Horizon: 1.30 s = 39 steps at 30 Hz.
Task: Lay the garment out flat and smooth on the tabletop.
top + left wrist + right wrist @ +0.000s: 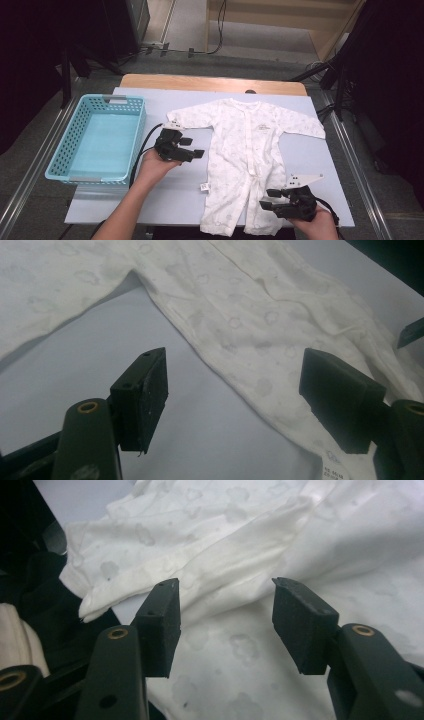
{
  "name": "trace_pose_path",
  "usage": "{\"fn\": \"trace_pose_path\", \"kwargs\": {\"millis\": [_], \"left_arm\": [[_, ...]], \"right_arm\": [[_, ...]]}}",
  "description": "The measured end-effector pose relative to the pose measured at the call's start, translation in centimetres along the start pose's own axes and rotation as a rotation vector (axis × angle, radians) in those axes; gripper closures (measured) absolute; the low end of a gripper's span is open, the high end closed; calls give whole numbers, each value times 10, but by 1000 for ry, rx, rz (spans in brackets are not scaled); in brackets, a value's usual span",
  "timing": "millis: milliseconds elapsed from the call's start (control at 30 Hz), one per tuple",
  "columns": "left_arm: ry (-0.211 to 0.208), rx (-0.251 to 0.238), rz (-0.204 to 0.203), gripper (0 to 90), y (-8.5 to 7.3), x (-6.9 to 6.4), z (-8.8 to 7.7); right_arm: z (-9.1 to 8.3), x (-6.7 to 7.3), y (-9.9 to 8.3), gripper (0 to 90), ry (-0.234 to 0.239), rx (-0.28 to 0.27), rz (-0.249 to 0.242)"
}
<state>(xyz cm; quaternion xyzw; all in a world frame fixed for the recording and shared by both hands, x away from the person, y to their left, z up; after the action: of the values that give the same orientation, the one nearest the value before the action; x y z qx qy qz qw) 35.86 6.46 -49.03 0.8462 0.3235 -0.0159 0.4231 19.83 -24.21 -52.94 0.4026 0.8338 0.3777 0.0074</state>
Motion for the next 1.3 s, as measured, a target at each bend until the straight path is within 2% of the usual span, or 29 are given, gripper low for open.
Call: {"fn": "trace_pose_path", "kwargs": {"millis": [133, 267, 500, 633, 733, 900, 1300], "left_arm": [[-9, -2, -14, 291, 0, 0, 0], [-24, -26, -40, 290, 0, 0, -2], [-16, -26, -41, 289, -3, -2, -4], [-14, -29, -47, 288, -7, -3, -6], [-8, -27, -47, 288, -10, -3, -7], [0, -22, -58, 288, -15, -4, -8], [2, -11, -64, 287, -22, -4, -9]], "right_arm": [[2, -9, 7, 401, -12, -14, 13], [2, -18, 16, 389, -17, -35, 23], [8, -36, 33, 351, -35, -50, 15], [12, -43, 40, 313, -23, -63, 15], [13, -46, 46, 269, 7, -78, 2], [16, -50, 53, 264, 15, -90, 6], [18, -55, 51, 264, -15, -82, 9]]}}
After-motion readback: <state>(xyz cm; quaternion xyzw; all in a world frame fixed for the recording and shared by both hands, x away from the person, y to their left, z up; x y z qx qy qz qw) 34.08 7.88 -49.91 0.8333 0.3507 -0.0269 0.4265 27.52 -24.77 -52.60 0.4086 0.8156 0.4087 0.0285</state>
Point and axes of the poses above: each handheld gripper's, and its own axes: z roughly forward along the jaws, y roughly out of its top, x roughly to its left, the point moved 5 cm from there along z, roughly forward along the jaws
